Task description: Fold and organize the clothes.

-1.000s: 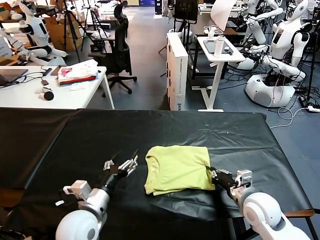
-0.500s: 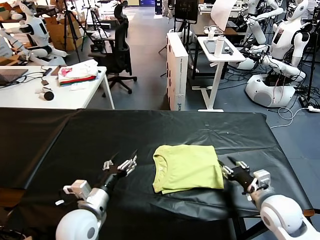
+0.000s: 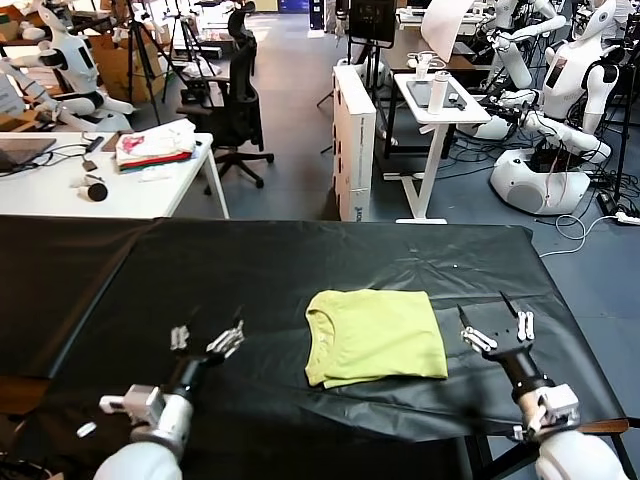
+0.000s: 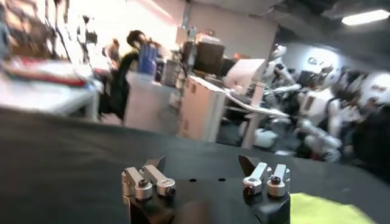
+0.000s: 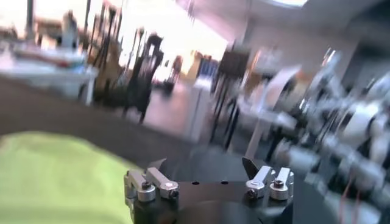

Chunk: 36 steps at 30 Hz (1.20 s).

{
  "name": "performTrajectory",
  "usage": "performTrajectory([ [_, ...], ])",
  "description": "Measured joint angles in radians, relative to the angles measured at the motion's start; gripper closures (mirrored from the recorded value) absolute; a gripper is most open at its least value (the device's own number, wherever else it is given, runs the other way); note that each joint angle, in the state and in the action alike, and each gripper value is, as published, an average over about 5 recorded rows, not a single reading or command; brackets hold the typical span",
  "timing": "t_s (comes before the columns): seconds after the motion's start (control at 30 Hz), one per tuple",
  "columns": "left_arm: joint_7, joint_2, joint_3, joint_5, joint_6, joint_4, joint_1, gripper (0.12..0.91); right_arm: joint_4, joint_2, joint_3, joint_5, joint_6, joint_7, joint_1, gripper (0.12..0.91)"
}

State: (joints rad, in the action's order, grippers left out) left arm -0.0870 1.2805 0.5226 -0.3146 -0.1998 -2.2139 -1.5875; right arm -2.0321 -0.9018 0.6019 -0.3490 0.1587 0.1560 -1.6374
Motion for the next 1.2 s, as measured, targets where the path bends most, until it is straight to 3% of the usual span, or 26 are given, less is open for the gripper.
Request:
performTrajectory([
  [0.27,-0.013,-0.086,0.099,-0.026,0.055,-0.056,-0.230,0.123,-0.069,-0.054,0.015,-0.001,0.018,0.089,-0.169,0.118],
  [0.63,-0.052,-0.099,0.229,-0.066,0.105,-0.102,-0.508,0.123,-0.181,-0.086,0.018,0.002,-0.025,0.123,-0.388,0.118],
  [0.9,-0.039,-0.095,0.267,-0.117,0.113,-0.140,-0.610,0.123,-0.225,-0.087,0.004,0.022,-0.026,0.141,-0.460,0.118],
  [1.2,-0.031,-0.098,0.285,-0.130,0.101,-0.136,-0.628,0.123,-0.252,-0.089,-0.003,0.045,-0.013,0.180,-0.528,0.118],
])
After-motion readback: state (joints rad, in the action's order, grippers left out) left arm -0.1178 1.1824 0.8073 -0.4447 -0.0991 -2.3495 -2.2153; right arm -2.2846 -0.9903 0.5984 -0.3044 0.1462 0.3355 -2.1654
